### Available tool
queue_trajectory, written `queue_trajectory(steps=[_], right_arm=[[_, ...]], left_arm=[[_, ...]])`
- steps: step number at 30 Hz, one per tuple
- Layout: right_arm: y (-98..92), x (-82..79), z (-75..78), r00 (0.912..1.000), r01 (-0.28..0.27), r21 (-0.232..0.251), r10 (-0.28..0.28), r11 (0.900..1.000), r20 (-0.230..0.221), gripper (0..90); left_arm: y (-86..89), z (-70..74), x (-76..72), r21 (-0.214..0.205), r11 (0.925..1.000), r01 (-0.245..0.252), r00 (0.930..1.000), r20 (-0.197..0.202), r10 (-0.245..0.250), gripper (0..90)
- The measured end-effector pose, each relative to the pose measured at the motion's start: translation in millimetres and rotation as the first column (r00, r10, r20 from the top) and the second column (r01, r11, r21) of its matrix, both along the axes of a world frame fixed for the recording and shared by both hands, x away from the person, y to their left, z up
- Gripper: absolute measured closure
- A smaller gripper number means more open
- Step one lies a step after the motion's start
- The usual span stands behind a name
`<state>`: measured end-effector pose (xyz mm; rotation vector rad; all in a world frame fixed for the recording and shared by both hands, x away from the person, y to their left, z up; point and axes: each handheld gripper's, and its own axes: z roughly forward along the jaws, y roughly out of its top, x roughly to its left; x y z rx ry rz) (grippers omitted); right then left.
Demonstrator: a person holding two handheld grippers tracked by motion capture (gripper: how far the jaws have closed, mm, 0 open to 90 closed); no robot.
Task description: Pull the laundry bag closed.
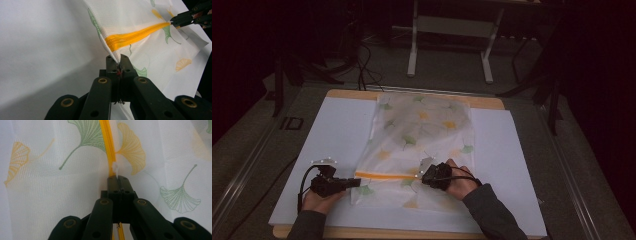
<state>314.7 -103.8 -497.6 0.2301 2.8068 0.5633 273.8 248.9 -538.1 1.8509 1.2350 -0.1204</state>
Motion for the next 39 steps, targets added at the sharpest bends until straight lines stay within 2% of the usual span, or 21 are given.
queue_trajectory(steps=[7,13,20,39], right_arm=[[-6.4,0.4,0.3,0.9999,0.013,-0.012,-0.013,0.9998,-0.001,90.0],[-13.9,0.7,1.3,0.9995,0.029,0.000,-0.029,0.9996,-0.007,90.0],[-22.2,0.7,-1.2,0.9990,0.044,-0.020,-0.044,0.9988,-0.004,90.0],[-41.5,-1.5,1.2,0.9974,0.071,-0.035,-0.071,0.9968,-0.001,90.0]], left_arm=[[0.2,-0.3,0.2,0.002,1.0000,0.000,1.0000,-0.001,0.000,89.1],[0.4,-0.1,0.0,0.001,1.0000,-0.002,1.0000,0.000,0.002,89.1],[0.5,-0.5,0.3,0.000,1.0000,-0.003,1.0000,-0.002,0.003,89.1],[0.6,-0.5,0.4,0.000,1.0000,-0.006,1.0000,-0.002,0.006,89.0]])
